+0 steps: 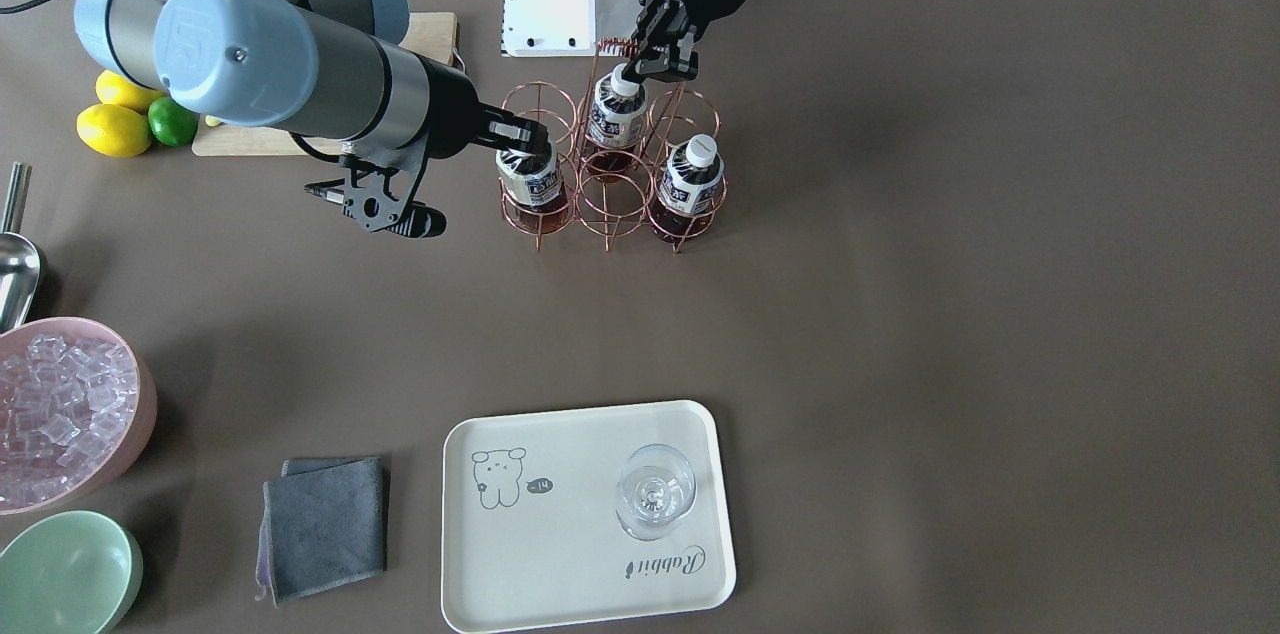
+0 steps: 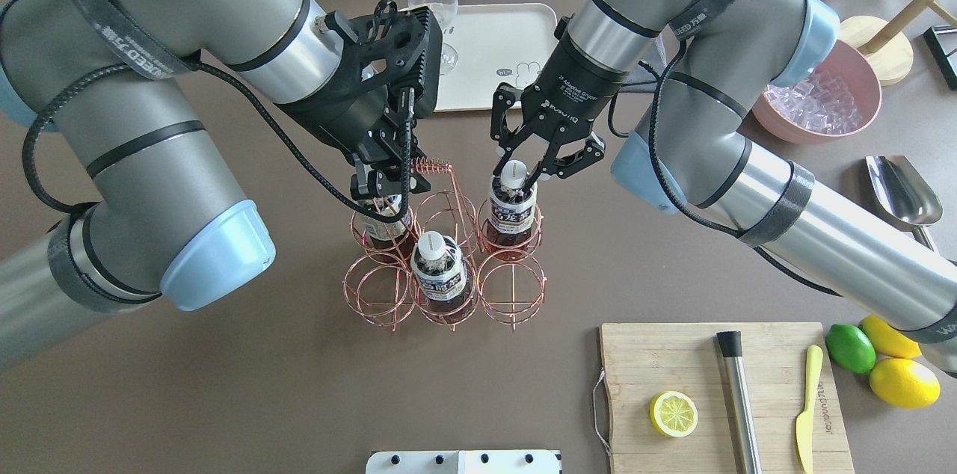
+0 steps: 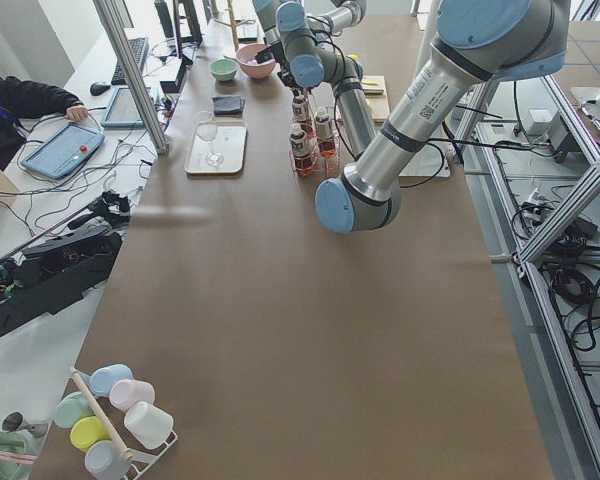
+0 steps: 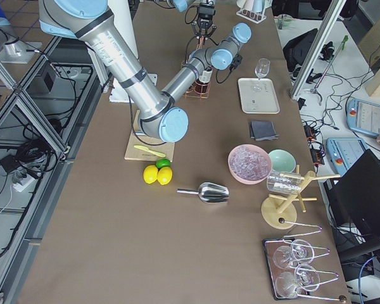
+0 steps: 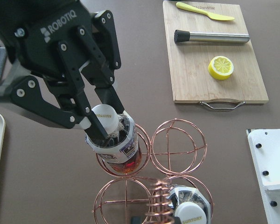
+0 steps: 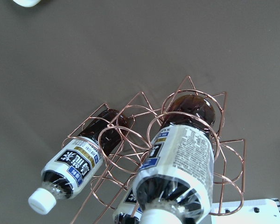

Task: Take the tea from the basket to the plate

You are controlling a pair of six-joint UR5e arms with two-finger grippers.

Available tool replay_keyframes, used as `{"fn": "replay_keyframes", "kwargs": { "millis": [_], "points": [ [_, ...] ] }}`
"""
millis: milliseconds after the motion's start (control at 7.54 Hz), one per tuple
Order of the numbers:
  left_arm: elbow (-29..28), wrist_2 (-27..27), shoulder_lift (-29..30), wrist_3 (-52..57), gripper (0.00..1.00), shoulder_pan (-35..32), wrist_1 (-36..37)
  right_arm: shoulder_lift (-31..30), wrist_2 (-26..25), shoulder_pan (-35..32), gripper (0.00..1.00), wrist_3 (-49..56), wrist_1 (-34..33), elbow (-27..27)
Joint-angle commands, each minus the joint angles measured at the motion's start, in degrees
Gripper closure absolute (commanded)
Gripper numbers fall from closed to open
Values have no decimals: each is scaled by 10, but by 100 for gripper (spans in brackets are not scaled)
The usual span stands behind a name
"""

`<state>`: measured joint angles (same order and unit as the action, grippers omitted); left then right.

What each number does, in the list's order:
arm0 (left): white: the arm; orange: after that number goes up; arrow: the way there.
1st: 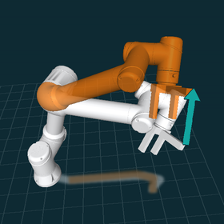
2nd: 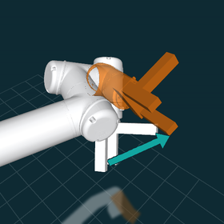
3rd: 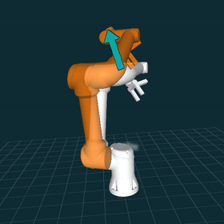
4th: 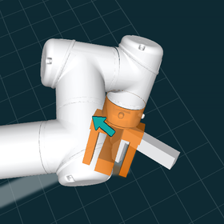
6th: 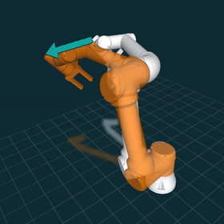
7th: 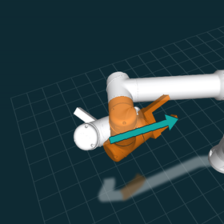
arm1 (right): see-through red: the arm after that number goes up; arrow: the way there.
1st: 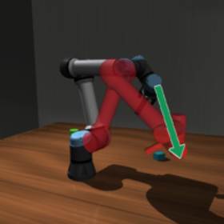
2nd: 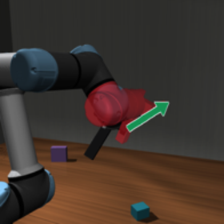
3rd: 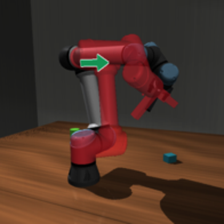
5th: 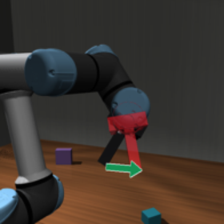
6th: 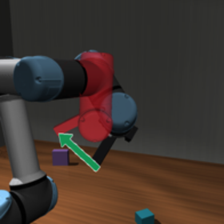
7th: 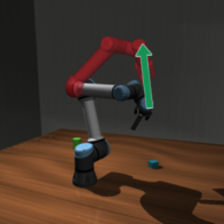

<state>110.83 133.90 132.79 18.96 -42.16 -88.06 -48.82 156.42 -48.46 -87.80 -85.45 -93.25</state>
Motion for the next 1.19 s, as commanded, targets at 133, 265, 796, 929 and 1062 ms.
{"fn": "replay_keyframes", "kwargs": {
  "millis": [133, 265, 796, 929, 1062],
  "points": [
    [4, 0, 0, -1, 100, -1, 0, 23, 88, -80, 100, 0, -83, -54],
    [4, 0, 0, -1, 100, -1, 0, 45, 102, -98, 100, 0, -108, -44],
    [12, 1, -1, -2, 100, -13, 2, 96, 67, -125, 100, 120, -109, 116],
    [25, 1, -5, -2, 100, -19, 4, 119, 62, -134, 100, 170, -109, 179],
    [39, 1, -11, -2, 100, -20, 7, 136, 47, -134, 100, 209, -109, 223]
  ]
}}
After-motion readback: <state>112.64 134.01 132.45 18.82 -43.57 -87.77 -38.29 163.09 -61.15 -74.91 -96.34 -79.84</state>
